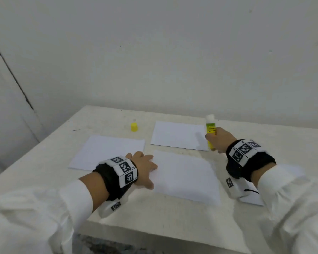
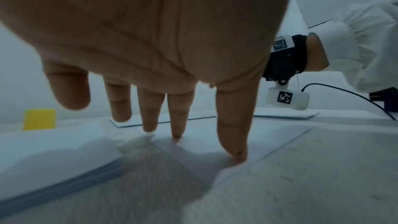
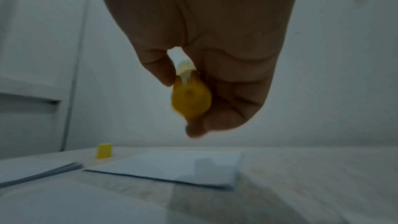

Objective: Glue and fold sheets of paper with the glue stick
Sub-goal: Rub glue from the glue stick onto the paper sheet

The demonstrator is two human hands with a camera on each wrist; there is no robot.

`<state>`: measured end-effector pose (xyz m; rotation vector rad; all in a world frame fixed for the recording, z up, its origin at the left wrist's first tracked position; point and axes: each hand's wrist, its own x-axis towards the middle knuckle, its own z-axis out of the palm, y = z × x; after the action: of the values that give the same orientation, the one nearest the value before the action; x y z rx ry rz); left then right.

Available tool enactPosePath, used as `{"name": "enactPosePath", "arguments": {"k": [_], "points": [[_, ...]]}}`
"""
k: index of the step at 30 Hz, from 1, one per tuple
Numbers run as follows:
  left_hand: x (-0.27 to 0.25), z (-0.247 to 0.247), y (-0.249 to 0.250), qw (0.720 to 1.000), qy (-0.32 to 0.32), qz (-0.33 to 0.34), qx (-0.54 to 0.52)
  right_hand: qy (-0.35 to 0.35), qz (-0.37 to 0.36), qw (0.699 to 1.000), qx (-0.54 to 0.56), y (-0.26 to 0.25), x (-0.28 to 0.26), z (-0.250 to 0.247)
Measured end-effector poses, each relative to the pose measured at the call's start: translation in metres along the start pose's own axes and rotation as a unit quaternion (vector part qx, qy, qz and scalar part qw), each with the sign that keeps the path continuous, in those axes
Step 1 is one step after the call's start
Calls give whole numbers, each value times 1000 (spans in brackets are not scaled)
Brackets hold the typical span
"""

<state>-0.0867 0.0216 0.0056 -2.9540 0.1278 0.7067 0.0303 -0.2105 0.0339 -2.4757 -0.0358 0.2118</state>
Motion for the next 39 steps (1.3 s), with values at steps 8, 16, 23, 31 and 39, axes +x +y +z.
{"name": "enactPosePath", "arguments": {"k": [8,16,23,31,39], "points": [[-2,3,4,999,6,23,44,-70,-122,989,34,-66,-24,36],[0,1,0,998,-1,29,62,-74,-109,985,-110,-98,-16,86],[10,-1,-6,996,0,40,82,-61,-93,977,-184,-83,-18,69],[28,-3,-10,991,0,55,119,-7,2,982,-189,-18,-26,18],[34,-8,-10,992,-14,52,116,56,11,990,-131,-10,-37,5]]}}
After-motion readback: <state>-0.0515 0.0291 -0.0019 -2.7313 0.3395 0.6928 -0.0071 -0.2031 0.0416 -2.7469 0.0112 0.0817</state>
